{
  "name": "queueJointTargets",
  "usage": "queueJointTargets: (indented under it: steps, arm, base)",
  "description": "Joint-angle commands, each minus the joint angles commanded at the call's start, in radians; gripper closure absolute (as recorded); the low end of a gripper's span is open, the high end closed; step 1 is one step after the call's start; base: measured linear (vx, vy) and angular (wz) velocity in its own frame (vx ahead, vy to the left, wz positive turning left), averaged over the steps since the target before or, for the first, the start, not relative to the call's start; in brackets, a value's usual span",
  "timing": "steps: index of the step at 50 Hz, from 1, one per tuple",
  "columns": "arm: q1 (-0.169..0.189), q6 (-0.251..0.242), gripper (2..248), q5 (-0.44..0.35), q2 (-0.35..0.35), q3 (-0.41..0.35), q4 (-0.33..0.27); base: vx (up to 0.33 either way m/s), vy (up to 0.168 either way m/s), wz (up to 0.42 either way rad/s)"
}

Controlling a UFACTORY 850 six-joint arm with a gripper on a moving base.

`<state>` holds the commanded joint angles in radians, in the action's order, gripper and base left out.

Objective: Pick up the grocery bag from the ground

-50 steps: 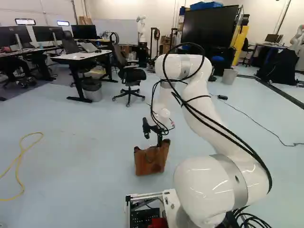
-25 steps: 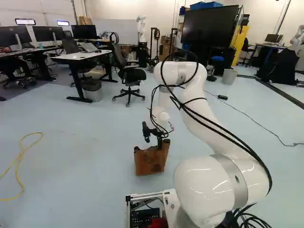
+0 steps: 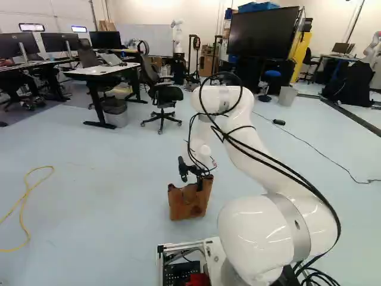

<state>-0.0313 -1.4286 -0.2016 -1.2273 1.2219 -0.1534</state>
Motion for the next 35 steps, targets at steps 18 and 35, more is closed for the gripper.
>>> queueJointTargets:
  steps: [18, 35]
  arm:
    - [0.0, 0.0, 3, 0.0, -0.068, 0.056, 0.0]
    - [0.0, 0.0, 3, 0.0, -0.132, 0.111, 0.0]
  base:
    - [0.0, 0.0, 0.0]
    - [0.0, 0.0, 0.0]
